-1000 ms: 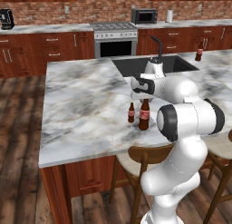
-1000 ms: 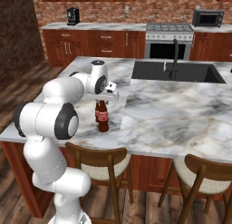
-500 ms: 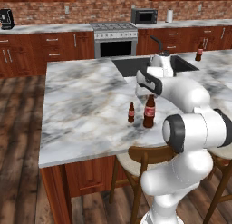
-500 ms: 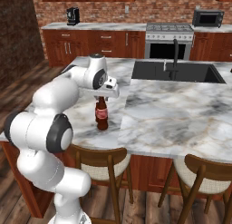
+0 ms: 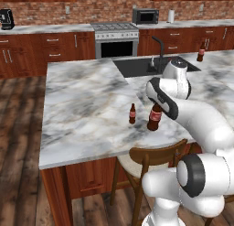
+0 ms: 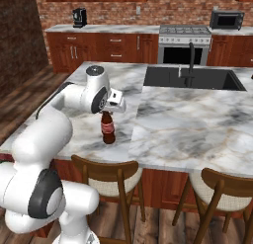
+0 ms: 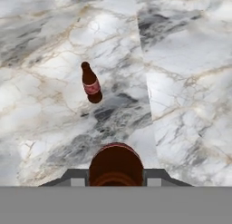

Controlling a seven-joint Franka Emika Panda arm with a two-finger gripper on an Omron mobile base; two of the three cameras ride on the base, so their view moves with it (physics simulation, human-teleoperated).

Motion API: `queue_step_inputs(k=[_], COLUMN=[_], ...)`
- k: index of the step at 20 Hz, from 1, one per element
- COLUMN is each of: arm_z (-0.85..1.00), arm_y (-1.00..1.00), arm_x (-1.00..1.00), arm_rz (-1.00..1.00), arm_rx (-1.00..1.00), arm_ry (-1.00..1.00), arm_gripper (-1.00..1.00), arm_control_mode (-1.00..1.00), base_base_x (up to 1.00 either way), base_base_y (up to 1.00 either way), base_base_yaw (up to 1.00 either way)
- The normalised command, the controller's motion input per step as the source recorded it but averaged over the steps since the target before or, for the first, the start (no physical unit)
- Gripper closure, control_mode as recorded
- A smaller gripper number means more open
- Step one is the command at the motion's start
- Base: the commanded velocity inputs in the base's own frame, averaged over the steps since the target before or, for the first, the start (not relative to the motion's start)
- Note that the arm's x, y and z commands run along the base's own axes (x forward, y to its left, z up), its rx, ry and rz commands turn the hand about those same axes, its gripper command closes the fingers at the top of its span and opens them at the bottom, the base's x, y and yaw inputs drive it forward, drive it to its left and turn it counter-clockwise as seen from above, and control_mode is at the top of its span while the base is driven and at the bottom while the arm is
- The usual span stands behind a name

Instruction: Place the large bottle from the dining counter next to the other large bottle outside the sink, and place the small bottle from the dining counter next to the other small bottle inside the sink.

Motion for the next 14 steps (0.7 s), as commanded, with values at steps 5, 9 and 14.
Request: queue_step_inputs(k=[5,9,14], arm_z=[0.64,0.56,0.3], arm_y=[0.15,0.24,0.21], arm_x=[-0.13,-0.11,-0.27], arm_rz=[0.0,0.0,0.01], arm_rx=[-0.01,-0.08,-0.07], arm_ry=[-0.07,0.06,0.23], arm_gripper=[1.0,1.0,1.0], arm_control_mode=[-1.0,-1.0,-1.0], base_base_x=[0.0,0.0,0.0], base_base_y=[0.0,0.0,0.0], base_base_yaw=[0.0,0.0,0.0])
